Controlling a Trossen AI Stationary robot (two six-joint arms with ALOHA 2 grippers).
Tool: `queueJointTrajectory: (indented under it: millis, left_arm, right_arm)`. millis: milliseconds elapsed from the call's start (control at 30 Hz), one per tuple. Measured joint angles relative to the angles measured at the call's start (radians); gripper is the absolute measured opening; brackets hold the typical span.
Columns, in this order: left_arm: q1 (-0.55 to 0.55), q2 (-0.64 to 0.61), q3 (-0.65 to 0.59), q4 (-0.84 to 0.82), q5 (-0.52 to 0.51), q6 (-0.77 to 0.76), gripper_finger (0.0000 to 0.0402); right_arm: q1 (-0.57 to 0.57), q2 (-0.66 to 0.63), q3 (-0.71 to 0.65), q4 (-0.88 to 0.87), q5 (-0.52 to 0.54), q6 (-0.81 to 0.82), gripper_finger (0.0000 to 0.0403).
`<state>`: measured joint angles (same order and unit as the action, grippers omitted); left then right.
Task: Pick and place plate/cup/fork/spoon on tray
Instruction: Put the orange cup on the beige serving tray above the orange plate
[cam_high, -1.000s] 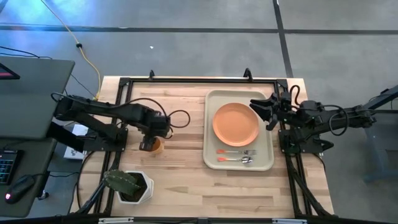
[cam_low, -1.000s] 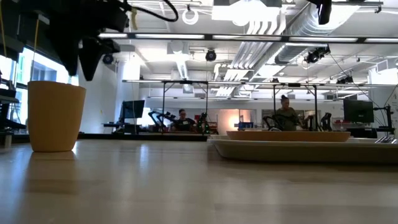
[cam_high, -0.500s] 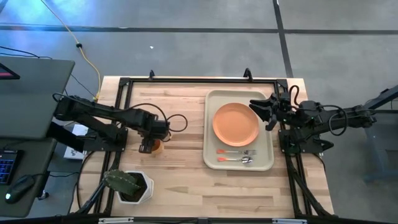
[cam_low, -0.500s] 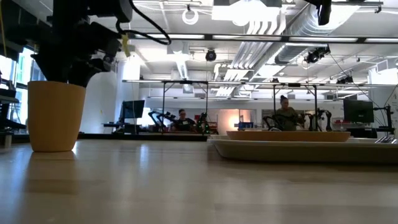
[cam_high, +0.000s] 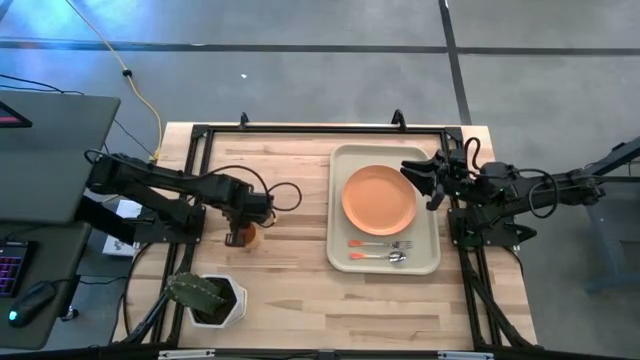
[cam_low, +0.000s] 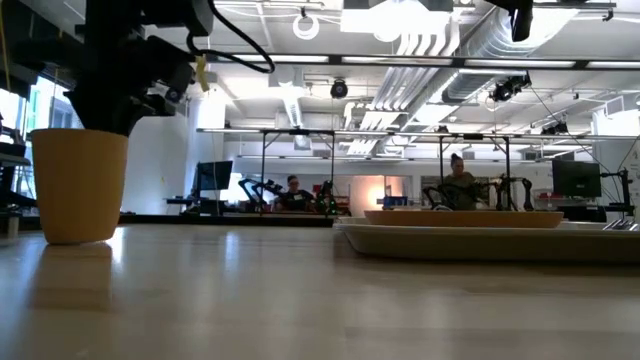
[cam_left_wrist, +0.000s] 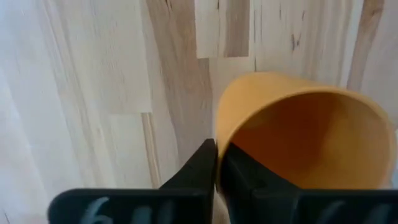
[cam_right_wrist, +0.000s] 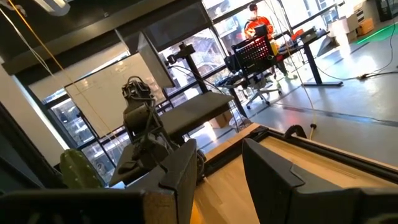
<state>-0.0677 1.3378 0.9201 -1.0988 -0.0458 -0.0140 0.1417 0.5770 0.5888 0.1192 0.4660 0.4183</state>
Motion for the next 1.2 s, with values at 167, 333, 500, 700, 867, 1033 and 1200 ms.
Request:
queueJointTrajectory:
  millis: [167, 333, 500, 700, 867, 1033, 1200]
  left_arm:
    - [0.026, -0.002, 0.115, -0.019, 0.013, -0.001, 0.0005]
    - [0.077, -0.005, 0.333, -0.04, -0.065, 0.004, 0.0006]
    - [0.127, -0.006, 0.582, 0.017, -0.164, 0.022, 0.0003]
    - [0.186, -0.078, 0.679, 0.377, 0.005, -0.031, 0.0003]
    - [0.201, -0.153, 0.557, 0.622, 0.067, -0.086, 0.0003]
    - [0.191, -0.214, 0.317, 0.861, 0.068, -0.197, 0.0002]
    - [0.182, -0.227, 0.106, 1.207, 0.084, -0.315, 0.0002]
  right_arm:
    - [0.0, 0.0, 0.0, -0.003, 0.026, 0.0, 0.0122]
    - [0.0, 0.0, 0.0, -0.003, 0.039, 0.0, 0.0122]
    - [0.0, 0.0, 0.0, -0.001, 0.032, 0.031, 0.0122]
    - [0.0, 0.0, 0.0, 0.017, -0.007, 0.028, 0.0122]
    - [0.0, 0.0, 0.0, 0.02, -0.014, 0.026, 0.0122]
    - [0.0, 0.0, 0.0, 0.021, -0.057, 0.019, 0.0122]
    - [0.0, 0.0, 0.0, 0.021, -0.065, -0.01, 0.0122]
